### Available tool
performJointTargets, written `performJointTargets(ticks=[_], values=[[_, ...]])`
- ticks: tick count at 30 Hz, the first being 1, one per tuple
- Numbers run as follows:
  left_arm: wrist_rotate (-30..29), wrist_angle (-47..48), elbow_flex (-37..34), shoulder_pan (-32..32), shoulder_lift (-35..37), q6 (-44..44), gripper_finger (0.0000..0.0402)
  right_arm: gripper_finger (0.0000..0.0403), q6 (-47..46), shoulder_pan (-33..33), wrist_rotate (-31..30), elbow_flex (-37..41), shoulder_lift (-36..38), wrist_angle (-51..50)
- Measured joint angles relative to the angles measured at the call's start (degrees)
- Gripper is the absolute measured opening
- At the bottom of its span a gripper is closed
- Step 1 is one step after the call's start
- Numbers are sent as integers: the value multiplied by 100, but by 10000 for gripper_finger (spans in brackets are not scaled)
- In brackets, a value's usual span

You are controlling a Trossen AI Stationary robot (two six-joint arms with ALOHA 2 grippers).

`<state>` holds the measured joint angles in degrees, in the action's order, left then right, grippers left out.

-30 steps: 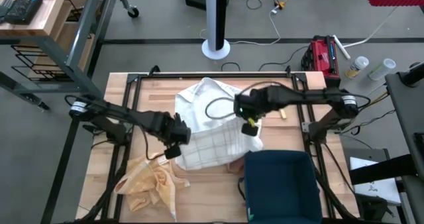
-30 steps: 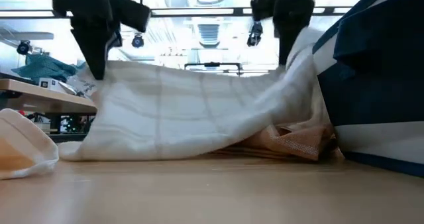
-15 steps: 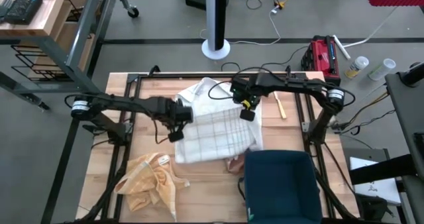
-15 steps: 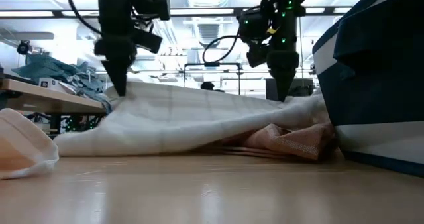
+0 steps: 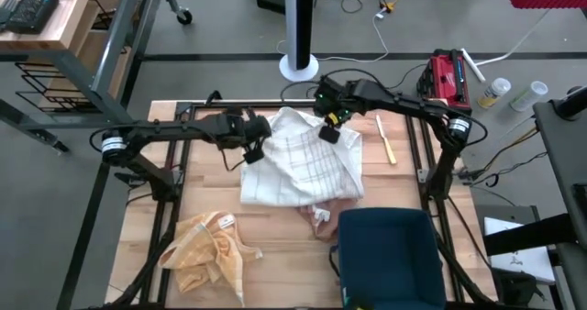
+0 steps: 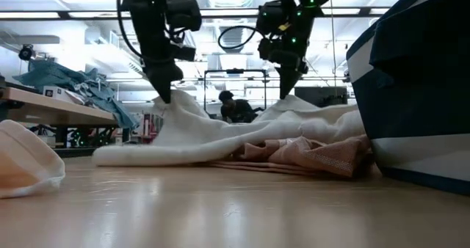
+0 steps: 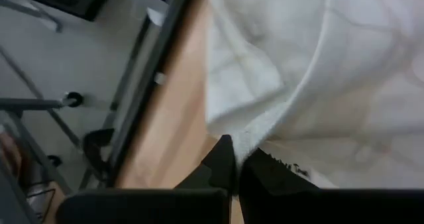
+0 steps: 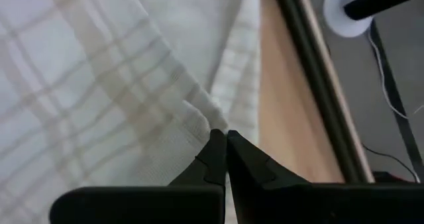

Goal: Fold towel
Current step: Fold the white towel

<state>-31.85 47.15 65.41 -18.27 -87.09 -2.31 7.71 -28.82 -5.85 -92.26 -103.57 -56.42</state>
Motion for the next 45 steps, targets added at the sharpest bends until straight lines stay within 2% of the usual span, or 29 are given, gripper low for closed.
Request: performJointTargets(ticks=[5,13,16,21,25,31,33,36,45], values=[[-56,-105,-8,-436,0,64,0,0,-5,-133,-303,-226,-306,2],[747,-374,-340,-886,0,158,0,0,-11,-223,-328,-228,-789,72],[1184,-597,-580,-913,0,188,0,0,-12,-199,-586,-274,-918,-78],[1236,-1136,-1010,-911,0,65,3,0,-77,-188,-574,-296,-907,-147],[1486,-884,-1115,-906,0,-47,16,0,-105,-186,-103,-311,-907,-703],[2896,-43,-1115,-819,0,-449,8,0,-249,-30,743,-311,-869,-1706],[3357,103,-1115,-709,0,-491,5,2,-272,40,1315,-311,-861,-1984],[3752,331,-1115,-481,0,-629,9,12,-176,206,2066,-311,-858,-2315],[3856,635,-1115,209,2,-774,51,93,-17,876,2156,-311,-827,-2586]])
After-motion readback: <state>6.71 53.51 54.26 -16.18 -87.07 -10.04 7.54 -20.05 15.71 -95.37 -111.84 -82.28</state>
